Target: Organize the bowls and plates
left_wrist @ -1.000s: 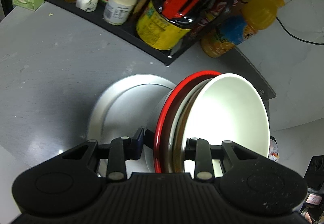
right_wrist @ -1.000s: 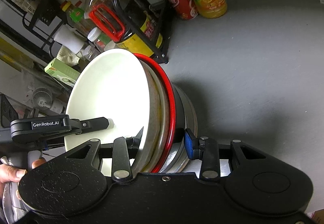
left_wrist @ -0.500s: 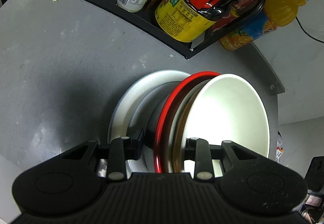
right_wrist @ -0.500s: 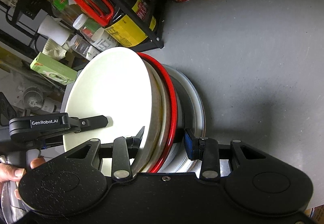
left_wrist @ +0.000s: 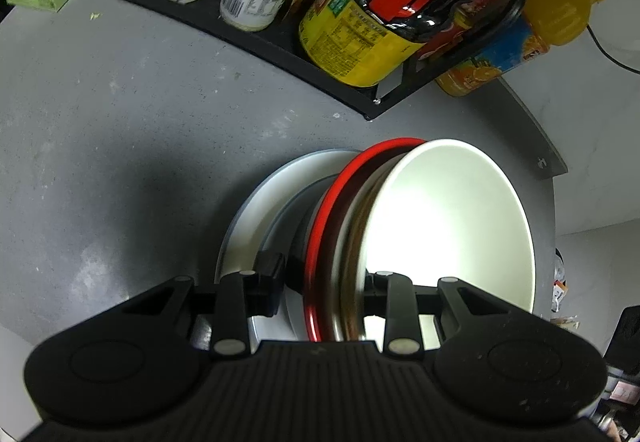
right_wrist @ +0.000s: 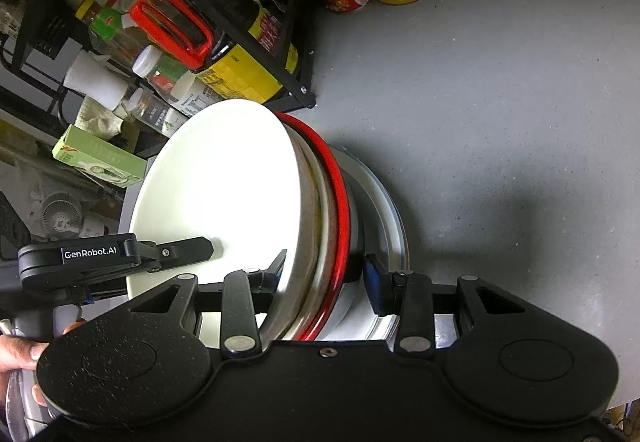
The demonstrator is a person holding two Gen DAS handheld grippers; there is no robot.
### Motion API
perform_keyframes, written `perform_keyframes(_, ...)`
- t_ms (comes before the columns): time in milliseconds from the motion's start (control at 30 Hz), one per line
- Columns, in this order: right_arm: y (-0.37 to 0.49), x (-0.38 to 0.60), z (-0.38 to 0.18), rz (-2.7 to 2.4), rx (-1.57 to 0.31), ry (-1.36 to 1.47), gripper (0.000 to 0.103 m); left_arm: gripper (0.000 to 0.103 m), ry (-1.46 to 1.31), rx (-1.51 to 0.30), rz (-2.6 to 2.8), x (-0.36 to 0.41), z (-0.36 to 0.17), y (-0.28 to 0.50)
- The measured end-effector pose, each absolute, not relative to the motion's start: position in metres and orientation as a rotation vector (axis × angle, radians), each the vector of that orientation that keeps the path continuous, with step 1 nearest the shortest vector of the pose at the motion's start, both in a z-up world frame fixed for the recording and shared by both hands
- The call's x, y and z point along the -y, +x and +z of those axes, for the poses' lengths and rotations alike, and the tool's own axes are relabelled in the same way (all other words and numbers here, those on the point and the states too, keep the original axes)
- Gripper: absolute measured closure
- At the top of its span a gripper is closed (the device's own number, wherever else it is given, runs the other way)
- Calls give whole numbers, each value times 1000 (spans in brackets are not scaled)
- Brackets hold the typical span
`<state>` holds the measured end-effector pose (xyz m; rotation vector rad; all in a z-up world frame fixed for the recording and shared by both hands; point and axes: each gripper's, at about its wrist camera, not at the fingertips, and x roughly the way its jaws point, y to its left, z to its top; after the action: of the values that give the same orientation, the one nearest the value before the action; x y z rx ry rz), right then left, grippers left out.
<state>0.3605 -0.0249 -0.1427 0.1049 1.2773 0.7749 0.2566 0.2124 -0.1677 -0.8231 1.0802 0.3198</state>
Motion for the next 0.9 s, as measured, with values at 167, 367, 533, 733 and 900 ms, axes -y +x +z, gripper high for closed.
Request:
perform_keyframes(167, 359, 32, -131, 772, -1228, 136, 60, 72, -757, -1039, 303, -212, -150, 257)
perform_keyframes(367, 352, 42, -103, 712, -1108, 117, 33, 42, -667, -1002, 293, -207, -128, 260)
perform_keyframes(533, 343, 63, -83, 640, -1022, 131, 20, 20, -620, -968, 293, -203, -108, 261)
perform_keyframes(733, 332, 93, -64, 548, -939, 155, 10, 11, -565, -941, 259, -193, -87, 265)
perform_keyframes(900, 324, 116, -58, 505, -901, 166, 7, 10, -514, -935, 237, -176, -79, 267)
